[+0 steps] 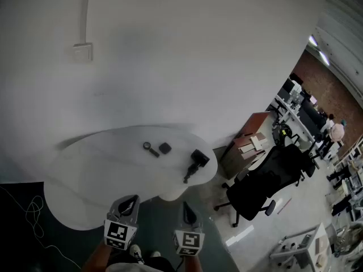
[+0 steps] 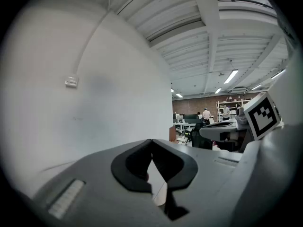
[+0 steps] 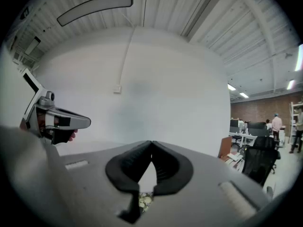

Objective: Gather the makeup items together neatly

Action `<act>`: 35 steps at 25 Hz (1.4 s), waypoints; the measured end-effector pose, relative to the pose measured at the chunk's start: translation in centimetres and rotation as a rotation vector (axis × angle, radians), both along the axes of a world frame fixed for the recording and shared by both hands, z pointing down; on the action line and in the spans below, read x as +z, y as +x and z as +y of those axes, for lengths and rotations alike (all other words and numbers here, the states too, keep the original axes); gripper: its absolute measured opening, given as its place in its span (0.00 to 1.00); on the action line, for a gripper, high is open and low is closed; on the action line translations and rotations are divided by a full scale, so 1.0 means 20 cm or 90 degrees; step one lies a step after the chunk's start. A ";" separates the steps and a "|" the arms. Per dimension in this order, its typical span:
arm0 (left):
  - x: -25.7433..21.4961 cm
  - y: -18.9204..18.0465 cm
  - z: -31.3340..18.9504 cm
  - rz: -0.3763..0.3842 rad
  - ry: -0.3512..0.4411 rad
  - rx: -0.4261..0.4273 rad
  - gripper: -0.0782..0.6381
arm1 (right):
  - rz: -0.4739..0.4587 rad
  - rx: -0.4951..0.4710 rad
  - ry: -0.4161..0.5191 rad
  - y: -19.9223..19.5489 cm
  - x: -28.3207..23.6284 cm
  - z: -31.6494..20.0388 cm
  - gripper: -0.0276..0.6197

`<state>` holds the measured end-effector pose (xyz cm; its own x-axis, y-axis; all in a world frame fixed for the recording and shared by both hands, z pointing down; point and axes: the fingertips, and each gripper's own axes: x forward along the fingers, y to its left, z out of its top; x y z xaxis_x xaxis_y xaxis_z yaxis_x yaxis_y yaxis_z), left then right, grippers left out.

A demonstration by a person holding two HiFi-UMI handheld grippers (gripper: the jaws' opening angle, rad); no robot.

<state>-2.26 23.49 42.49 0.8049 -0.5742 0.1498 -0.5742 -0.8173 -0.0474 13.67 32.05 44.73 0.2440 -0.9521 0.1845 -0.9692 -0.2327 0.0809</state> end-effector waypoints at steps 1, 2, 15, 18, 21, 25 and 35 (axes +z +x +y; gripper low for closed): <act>0.00 0.00 0.00 -0.001 -0.001 0.000 0.12 | 0.001 -0.001 0.002 -0.01 -0.01 0.00 0.05; 0.01 -0.01 0.00 -0.001 -0.001 0.000 0.12 | 0.002 -0.002 0.004 -0.01 -0.01 -0.01 0.05; 0.04 0.03 -0.13 -0.003 -0.006 -0.013 0.12 | 0.003 -0.010 0.006 0.03 -0.01 -0.14 0.05; 0.05 0.07 -0.20 0.000 -0.008 -0.024 0.12 | 0.004 -0.018 0.001 0.09 0.01 -0.22 0.05; 0.07 0.13 -0.30 0.004 -0.010 -0.038 0.12 | 0.000 -0.027 -0.008 0.16 0.04 -0.33 0.05; 0.09 0.21 -0.46 -0.007 -0.017 -0.060 0.12 | -0.003 -0.050 -0.012 0.26 0.07 -0.52 0.05; 0.23 0.34 -0.91 -0.018 -0.070 -0.146 0.12 | -0.028 -0.137 -0.057 0.42 0.22 -1.08 0.05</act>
<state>4.61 5.37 47.18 0.6496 -0.7205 0.2427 -0.7452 -0.6666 0.0157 21.98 10.51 49.23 0.0270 -0.9605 0.2771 -0.9987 -0.0139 0.0490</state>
